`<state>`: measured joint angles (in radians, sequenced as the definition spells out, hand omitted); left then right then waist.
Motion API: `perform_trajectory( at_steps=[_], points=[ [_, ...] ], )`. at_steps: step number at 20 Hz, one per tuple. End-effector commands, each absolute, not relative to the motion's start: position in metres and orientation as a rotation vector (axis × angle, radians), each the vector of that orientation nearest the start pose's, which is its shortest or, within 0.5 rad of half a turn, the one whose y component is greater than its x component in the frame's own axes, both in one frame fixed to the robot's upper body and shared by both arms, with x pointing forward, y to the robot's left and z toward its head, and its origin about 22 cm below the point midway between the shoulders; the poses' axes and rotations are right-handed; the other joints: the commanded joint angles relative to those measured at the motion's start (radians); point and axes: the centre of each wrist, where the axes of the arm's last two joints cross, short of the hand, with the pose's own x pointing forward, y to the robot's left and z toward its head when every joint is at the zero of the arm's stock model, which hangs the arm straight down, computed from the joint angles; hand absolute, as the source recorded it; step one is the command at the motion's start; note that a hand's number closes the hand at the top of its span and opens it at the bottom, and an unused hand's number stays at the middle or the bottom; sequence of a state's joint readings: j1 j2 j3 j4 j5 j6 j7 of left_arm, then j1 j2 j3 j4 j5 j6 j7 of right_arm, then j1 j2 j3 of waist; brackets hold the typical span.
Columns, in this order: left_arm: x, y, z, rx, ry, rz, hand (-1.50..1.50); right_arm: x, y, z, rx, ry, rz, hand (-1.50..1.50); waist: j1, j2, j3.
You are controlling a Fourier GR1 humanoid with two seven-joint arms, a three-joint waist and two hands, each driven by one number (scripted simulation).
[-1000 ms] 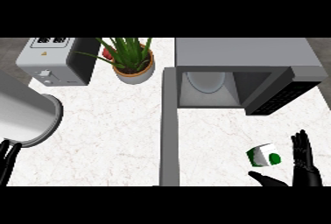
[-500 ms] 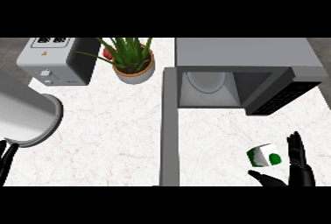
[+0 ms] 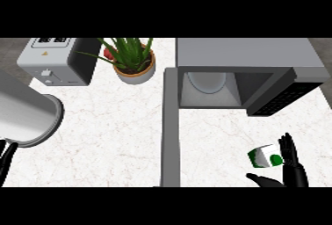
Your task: Pick up the milk, place it into the microwave and close the microwave
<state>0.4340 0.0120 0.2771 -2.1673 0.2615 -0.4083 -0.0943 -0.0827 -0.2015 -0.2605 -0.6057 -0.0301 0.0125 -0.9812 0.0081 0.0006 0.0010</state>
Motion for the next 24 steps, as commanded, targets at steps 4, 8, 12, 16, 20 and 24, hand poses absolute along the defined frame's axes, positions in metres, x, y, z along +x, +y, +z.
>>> perform_trajectory(
  at_steps=[4, 8, 12, 16, 20, 24],
  points=[
    [0.127, 0.319, 0.071, -0.023, -1.913, -0.002, -1.50, 0.165, -0.353, -0.178, -0.354, -1.723, -0.106, -1.50, 0.002, 0.002, 0.001],
    [0.115, 0.323, 0.068, -0.045, -1.904, -0.010, -1.50, 0.179, -0.344, -0.175, -0.315, -1.745, -0.146, -1.50, 0.005, 0.001, 0.001],
    [0.120, 0.317, 0.081, -0.034, -1.907, -0.023, -1.50, 0.194, -0.340, -0.168, -0.208, -1.787, -0.218, 1.50, 0.002, 0.001, 0.001],
    [0.122, 0.315, 0.069, -0.037, -1.919, 0.014, -1.50, 0.188, -0.340, -0.170, -0.113, -1.844, -0.273, 1.50, -0.002, 0.000, 0.001],
    [0.120, 0.336, 0.067, -0.033, -1.910, -0.008, -1.50, 0.190, -0.327, -0.172, -0.110, -1.857, -0.319, 1.50, -0.001, 0.000, 0.000],
    [0.125, 0.324, 0.072, -0.043, -1.906, 0.001, -1.50, 0.200, -0.321, -0.167, 0.002, -1.860, -0.307, 1.50, -0.004, 0.000, 0.000]
  ],
)
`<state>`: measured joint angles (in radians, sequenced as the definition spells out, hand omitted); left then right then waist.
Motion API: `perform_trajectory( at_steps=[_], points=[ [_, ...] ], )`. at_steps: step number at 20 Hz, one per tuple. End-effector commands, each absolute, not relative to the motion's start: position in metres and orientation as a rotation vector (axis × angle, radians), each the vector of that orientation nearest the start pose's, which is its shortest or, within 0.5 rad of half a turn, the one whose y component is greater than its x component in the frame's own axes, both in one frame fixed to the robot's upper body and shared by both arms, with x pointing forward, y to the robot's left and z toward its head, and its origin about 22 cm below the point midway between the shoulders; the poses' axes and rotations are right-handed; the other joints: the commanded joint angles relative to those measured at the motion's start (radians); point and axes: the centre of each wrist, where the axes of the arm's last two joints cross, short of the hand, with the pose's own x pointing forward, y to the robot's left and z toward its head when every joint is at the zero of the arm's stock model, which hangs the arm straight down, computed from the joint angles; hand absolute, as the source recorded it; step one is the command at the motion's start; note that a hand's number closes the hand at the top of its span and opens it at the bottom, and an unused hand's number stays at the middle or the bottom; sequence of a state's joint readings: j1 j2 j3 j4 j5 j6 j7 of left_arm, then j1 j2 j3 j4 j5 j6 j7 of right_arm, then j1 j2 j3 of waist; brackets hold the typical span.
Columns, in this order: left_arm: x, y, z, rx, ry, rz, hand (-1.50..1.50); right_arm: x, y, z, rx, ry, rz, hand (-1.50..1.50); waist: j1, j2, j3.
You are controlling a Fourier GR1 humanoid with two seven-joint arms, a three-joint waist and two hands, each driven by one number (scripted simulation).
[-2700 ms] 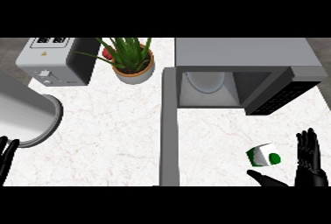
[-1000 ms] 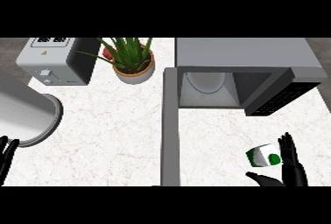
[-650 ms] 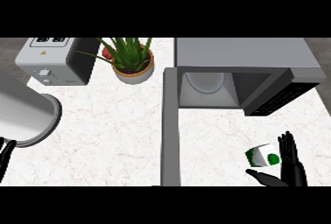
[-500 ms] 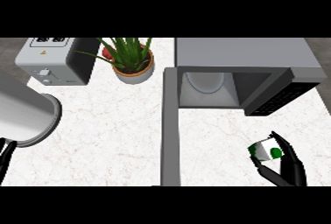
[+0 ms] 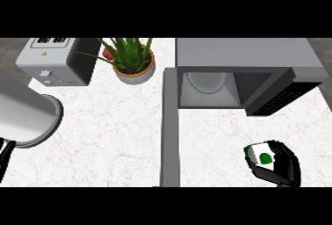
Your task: Pick up the milk, place it into the microwave and close the microwave
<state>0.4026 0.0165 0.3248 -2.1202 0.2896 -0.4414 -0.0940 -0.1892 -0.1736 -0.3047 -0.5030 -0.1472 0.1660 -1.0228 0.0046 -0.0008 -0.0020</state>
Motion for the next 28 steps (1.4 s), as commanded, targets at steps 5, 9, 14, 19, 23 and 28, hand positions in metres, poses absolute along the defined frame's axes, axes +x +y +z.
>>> perform_trajectory(
  at_steps=[5, 9, 14, 19, 23, 28],
  points=[
    [0.109, 0.331, 0.075, -0.031, -1.915, -0.017, -1.50, 0.230, -0.285, -0.153, 0.148, -1.868, -0.245, 1.50, 0.004, -0.001, 0.002],
    [0.119, 0.322, 0.060, -0.032, -1.905, 0.018, -1.50, 0.258, -0.259, -0.129, 0.230, -1.867, -0.151, 1.50, -0.008, -0.003, 0.001],
    [0.094, 0.337, 0.068, -0.012, -1.915, 0.025, -1.50, 0.247, -0.238, -0.107, 0.255, -1.871, -0.076, 1.50, -0.009, -0.006, 0.000],
    [0.097, 0.332, 0.072, -0.024, -1.904, 0.024, -1.50, 0.233, -0.208, -0.064, 0.258, -1.850, -0.024, 1.50, -0.016, -0.007, 0.000],
    [0.103, 0.329, 0.070, -0.049, -1.927, 0.017, -1.50, 0.198, -0.197, -0.041, 0.250, -1.836, -0.081, 1.50, -0.012, -0.004, 0.001],
    [0.088, 0.353, 0.071, -0.036, -1.926, 0.027, -1.50, 0.194, -0.189, 0.001, 0.213, -1.846, -0.144, 1.50, -0.004, -0.002, 0.001]
  ],
)
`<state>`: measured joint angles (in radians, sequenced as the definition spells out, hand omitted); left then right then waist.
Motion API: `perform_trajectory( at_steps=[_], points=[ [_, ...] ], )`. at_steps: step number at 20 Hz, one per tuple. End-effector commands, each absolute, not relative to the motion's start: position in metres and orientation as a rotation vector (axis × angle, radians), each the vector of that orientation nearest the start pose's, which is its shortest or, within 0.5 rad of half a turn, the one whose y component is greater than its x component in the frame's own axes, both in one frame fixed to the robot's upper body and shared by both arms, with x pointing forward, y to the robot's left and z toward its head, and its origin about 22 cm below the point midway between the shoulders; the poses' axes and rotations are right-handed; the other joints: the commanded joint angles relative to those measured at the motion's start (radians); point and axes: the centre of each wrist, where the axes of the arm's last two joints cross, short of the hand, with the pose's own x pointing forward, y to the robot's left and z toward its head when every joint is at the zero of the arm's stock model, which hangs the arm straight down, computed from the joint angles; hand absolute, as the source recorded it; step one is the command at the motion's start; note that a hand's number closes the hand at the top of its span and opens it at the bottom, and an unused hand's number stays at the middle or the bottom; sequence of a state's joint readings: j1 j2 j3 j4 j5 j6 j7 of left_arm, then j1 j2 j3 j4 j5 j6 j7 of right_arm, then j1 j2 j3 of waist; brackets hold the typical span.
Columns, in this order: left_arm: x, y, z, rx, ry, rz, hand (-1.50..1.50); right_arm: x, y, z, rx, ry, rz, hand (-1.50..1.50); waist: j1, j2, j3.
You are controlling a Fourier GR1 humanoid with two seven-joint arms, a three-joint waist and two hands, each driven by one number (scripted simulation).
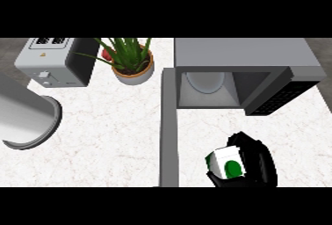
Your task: Pick up the milk, place it into the microwave and close the microwave
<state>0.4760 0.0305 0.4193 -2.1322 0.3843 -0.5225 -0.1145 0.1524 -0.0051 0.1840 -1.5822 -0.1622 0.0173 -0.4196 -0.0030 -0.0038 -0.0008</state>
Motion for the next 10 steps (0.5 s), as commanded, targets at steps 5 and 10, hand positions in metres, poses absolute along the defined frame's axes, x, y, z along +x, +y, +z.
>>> perform_trajectory(
  at_steps=[5, 10],
  points=[
    [0.103, 0.355, 0.061, -0.015, -1.906, 0.028, -1.50, 0.200, -0.160, 0.004, 0.176, -1.834, -0.095, 1.50, 0.005, 0.003, 0.001],
    [0.086, 0.369, 0.062, -0.022, -1.893, 0.028, -1.50, 0.231, -0.136, 0.031, 0.125, -1.878, -0.087, 1.50, 0.011, 0.003, 0.001]
  ],
)
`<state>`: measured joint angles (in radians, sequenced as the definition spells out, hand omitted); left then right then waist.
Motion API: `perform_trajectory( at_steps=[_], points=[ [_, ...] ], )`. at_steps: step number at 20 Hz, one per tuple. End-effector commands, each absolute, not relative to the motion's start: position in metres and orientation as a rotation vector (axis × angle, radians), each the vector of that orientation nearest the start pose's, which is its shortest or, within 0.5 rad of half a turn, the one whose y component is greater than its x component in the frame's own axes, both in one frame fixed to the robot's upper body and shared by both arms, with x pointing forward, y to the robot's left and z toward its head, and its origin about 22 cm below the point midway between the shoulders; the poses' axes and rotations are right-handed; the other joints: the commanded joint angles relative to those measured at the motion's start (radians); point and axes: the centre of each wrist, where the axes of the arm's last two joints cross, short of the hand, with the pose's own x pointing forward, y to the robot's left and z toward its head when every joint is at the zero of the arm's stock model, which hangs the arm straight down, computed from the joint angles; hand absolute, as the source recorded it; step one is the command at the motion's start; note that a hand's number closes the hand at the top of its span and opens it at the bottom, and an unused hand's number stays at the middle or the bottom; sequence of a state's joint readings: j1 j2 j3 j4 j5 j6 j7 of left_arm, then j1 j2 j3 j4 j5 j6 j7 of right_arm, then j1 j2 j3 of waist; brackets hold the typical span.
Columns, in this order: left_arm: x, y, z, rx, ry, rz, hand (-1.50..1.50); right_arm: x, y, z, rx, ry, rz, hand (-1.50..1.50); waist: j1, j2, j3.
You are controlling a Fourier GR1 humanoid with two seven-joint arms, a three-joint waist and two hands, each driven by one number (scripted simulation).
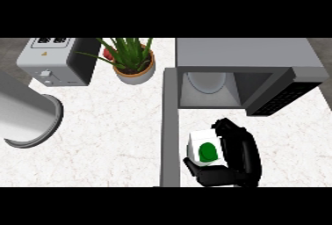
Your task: Pick up the milk, place it into the microwave and close the microwave
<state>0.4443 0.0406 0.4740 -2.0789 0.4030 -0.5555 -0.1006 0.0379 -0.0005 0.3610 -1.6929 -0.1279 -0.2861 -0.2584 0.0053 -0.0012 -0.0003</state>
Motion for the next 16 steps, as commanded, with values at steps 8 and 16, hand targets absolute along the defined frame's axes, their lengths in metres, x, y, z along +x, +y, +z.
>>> perform_trajectory(
  at_steps=[8, 16],
  points=[
    [0.102, 0.375, 0.062, 0.004, -1.899, 0.026, -1.50, 0.282, -0.119, 0.022, -0.114, -1.872, -0.079, 1.50, 0.006, 0.003, 0.000],
    [0.114, 0.389, 0.065, -0.006, -1.884, 0.003, -1.50, 0.333, -0.145, -0.013, -0.220, -1.758, -0.122, 1.50, 0.008, 0.004, 0.001]
  ],
)
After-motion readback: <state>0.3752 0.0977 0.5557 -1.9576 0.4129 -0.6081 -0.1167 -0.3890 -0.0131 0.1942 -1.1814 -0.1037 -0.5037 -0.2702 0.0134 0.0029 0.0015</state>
